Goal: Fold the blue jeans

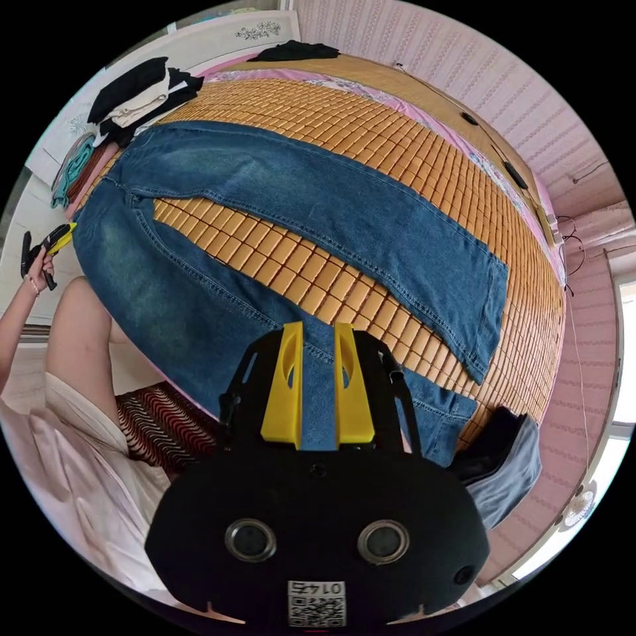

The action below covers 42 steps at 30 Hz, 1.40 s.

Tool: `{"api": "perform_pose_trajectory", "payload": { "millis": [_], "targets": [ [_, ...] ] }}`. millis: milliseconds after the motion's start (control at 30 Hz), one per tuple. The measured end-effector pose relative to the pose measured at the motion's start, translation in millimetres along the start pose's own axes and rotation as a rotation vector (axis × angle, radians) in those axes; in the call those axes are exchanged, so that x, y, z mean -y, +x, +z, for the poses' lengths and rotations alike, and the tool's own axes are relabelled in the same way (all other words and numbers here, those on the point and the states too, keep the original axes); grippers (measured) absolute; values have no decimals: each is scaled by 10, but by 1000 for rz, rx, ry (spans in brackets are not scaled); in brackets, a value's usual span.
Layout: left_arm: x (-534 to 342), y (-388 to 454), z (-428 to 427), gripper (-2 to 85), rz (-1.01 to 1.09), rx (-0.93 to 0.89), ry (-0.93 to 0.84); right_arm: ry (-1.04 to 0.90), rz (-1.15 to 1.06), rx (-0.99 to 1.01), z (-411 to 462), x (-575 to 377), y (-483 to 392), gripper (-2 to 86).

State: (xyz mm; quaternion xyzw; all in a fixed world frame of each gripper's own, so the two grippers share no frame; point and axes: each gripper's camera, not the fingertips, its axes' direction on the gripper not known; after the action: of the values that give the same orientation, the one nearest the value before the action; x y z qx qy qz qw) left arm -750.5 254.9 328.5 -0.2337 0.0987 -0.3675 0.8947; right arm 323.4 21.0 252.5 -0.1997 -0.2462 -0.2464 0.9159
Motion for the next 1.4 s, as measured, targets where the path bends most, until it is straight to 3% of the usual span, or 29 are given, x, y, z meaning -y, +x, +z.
{"api": "perform_pose_trajectory", "payload": {
  "millis": [100, 200, 367, 567, 967, 1267, 1400],
  "targets": [
    [70, -68, -36, 8, 42, 0, -48, -21, 160, -16, -37, -488, 314, 73],
    [39, -208, -304, -4, 43, -37, -4, -33, 384, -5, -106, -1139, 796, 74],
    [-190, -524, -627, 8, 39, 23, 50, -8, 739, 113, -187, -2435, 1458, 78],
    [-395, -948, -776, 50, -144, -46, 94, 17, 959, 246, 62, -3294, 1742, 110],
    [-411, -1023, -608, 124, -228, -166, -53, 82, 1167, 458, 429, -3852, 2291, 125],
    [-345, -812, -616, 6, -212, -137, -37, 105, 1121, 452, 301, -3819, 2436, 63],
    [-370, -716, -735, -8, -158, -157, -16, 191, 1119, 499, 178, -3942, 2458, 33]
  ]
}}
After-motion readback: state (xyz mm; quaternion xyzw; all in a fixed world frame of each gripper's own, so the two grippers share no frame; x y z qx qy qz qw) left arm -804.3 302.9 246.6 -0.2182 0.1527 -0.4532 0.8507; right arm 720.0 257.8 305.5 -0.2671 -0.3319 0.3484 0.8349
